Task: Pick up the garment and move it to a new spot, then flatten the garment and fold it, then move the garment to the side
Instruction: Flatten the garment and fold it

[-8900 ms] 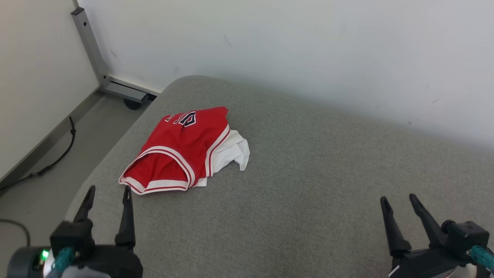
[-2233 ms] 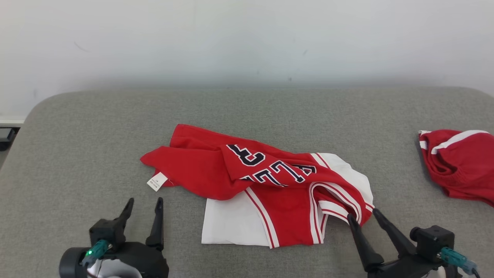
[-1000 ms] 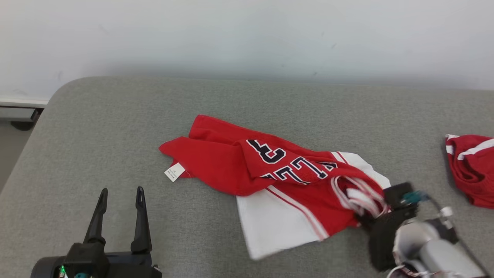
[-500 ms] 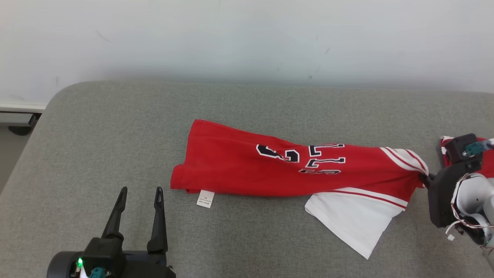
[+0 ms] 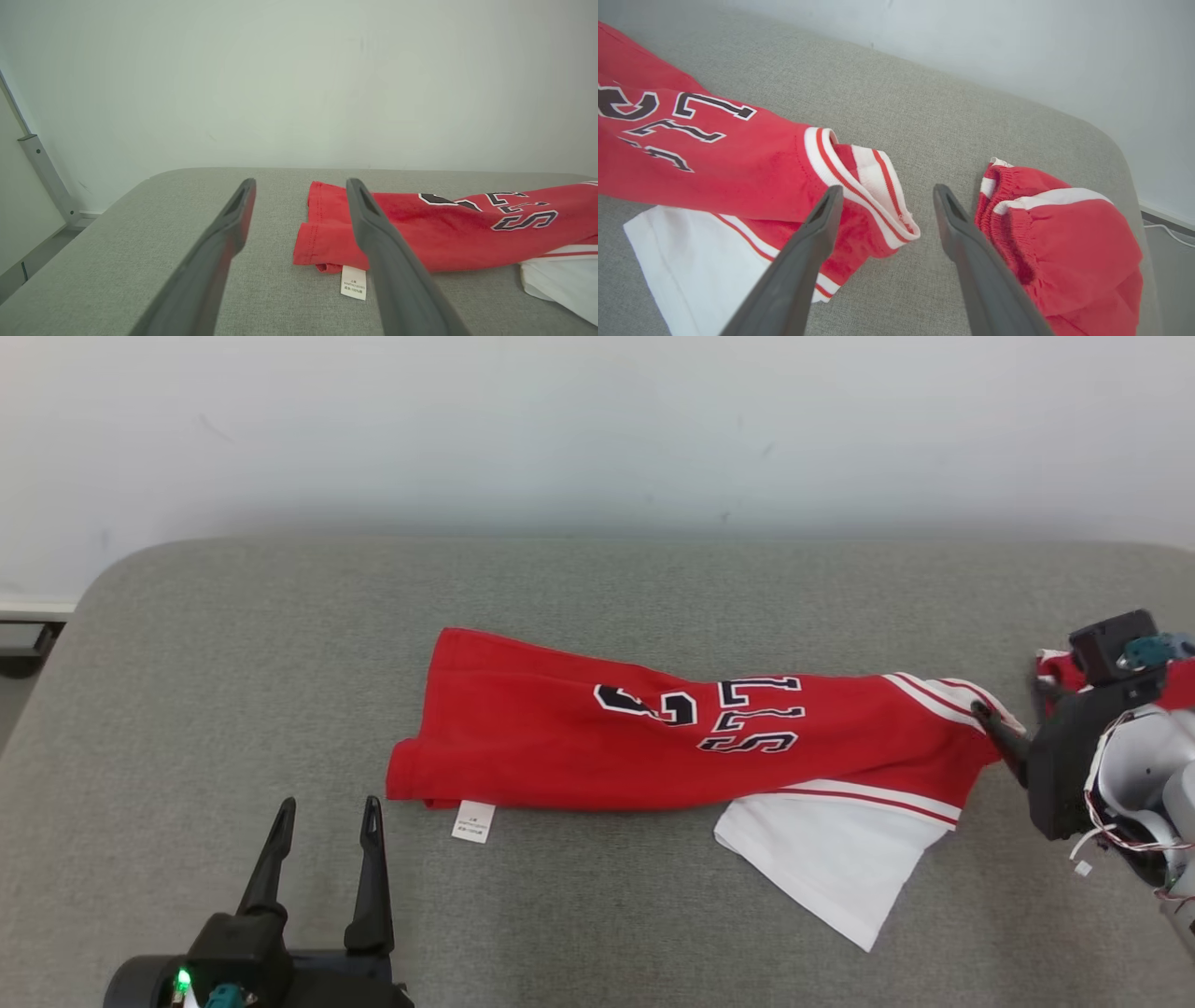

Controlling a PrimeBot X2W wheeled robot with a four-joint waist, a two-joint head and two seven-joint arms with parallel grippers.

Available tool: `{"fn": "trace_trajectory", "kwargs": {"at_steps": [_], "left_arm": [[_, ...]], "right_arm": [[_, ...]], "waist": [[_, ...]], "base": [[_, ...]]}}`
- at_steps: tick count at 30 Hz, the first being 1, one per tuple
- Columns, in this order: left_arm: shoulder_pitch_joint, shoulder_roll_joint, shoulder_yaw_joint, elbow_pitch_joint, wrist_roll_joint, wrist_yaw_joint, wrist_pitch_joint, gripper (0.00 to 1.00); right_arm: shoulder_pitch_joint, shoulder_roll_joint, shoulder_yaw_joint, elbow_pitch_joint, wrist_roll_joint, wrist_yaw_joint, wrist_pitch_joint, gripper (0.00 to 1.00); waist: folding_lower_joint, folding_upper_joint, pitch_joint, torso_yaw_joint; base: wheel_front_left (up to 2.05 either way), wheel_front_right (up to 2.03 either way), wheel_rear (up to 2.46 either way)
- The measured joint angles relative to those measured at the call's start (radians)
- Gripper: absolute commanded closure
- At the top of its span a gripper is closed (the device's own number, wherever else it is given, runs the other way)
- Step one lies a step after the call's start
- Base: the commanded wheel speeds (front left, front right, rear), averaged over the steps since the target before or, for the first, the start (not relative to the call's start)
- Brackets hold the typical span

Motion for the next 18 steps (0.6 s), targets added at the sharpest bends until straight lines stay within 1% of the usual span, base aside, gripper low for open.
{"fn": "trace_trajectory", "kwargs": {"at_steps": [2,6,9,10,12,14,18], "left_arm": [[0.01,0.0,0.002,-0.001,0.0,0.0,0.004,0.0],[0.011,0.0,0.002,0.002,0.0,0.0,0.008,0.0],[0.011,-0.001,-0.005,0.008,0.0,0.0,0.016,0.0],[0.011,-0.001,-0.005,0.012,0.0,0.0,0.016,0.0],[0.01,0.001,-0.004,0.023,0.0,-0.001,0.02,0.0],[0.01,0.005,-0.002,0.034,0.0,-0.001,0.026,0.0],[0.008,0.007,0.003,0.04,-0.001,-0.002,0.03,0.0]], "right_arm": [[0.01,-0.009,-0.007,-0.044,-0.007,0.0,-0.027,0.0],[0.083,-0.005,-0.012,-0.121,-0.007,-0.002,-0.073,0.0],[0.163,-0.004,-0.021,-0.178,-0.005,-0.024,-0.105,0.0],[0.185,0.004,-0.029,-0.198,0.003,-0.026,-0.115,0.0],[0.228,0.027,-0.035,-0.241,0.021,-0.042,-0.135,0.0],[0.274,0.056,-0.032,-0.274,0.031,-0.051,-0.149,0.0],[0.373,0.11,-0.014,-0.307,0.063,-0.064,-0.161,0.0]], "waist": [[0.0,0.0001,0.001,-0.012],[0.0,0.0,0.002,-0.036],[0.0,0.0,-0.001,-0.048],[0.0,0.0,-0.002,-0.05],[0.0,0.0,-0.004,-0.056],[0.0,0.0,-0.005,-0.061],[0.0,0.0,-0.002,-0.07]], "base": [[0.0,0.0,0.0],[0.0,0.0,0.0],[0.0,0.0,0.0],[0.0,0.0,0.0],[0.0,0.0,0.0],[0.0,0.0,0.0],[0.0,0.0,0.0]]}}
